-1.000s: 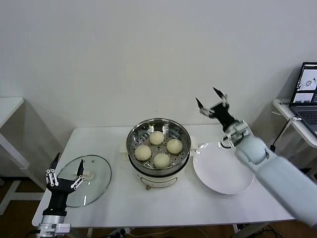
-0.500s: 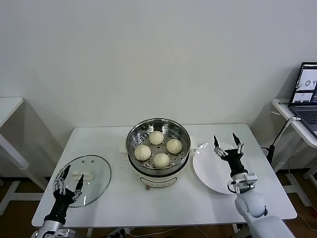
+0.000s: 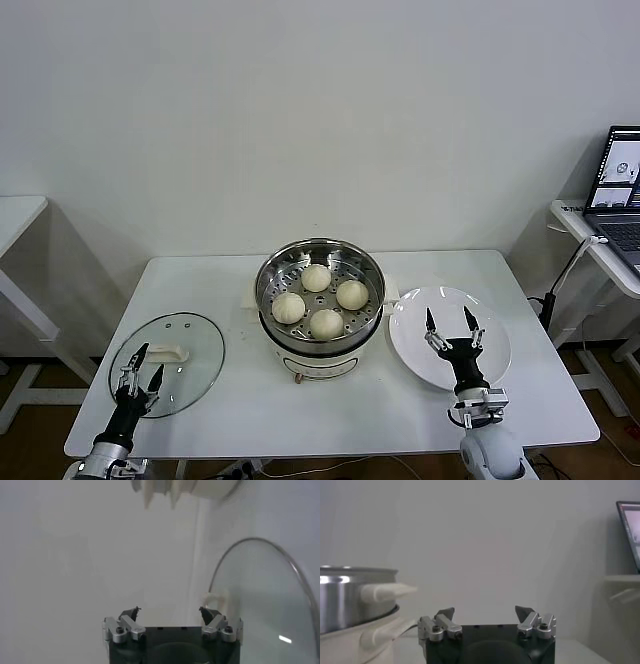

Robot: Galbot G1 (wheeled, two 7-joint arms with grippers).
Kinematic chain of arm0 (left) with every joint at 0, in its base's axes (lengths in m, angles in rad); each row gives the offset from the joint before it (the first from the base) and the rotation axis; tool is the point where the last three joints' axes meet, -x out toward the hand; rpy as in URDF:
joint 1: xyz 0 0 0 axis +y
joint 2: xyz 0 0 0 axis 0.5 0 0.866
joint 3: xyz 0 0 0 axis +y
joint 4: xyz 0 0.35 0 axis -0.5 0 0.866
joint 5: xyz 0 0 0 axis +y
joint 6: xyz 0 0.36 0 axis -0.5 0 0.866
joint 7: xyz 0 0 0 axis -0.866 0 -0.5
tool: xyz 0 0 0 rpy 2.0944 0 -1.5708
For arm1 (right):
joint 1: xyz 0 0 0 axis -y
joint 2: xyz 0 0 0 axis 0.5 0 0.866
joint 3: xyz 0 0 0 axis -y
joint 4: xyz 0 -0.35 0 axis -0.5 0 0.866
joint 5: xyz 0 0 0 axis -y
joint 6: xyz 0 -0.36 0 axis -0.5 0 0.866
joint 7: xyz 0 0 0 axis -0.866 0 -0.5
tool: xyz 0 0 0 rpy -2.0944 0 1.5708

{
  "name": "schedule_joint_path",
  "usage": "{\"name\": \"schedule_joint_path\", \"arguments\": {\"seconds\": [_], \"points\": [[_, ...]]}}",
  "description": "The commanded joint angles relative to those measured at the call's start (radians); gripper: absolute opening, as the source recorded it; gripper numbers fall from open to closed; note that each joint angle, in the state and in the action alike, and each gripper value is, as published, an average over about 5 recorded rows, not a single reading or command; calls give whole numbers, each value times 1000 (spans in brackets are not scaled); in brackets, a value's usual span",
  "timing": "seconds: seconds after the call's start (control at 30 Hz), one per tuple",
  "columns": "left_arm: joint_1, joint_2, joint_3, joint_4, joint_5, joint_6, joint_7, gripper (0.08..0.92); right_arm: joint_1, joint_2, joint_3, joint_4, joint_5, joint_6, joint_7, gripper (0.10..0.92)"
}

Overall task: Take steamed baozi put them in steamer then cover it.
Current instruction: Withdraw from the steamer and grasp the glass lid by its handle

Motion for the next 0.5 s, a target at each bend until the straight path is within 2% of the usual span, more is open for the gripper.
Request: {"name": "schedule_joint_path", "arguments": {"seconds": [0.03, 0.5], "points": [[-82, -1, 8, 91, 67, 10, -8, 823, -44, 37, 29, -1, -20, 9, -5, 823], [-154, -14, 20, 144, 93, 28, -29, 823, -47, 52, 34, -29, -43, 23, -24, 823]]}}
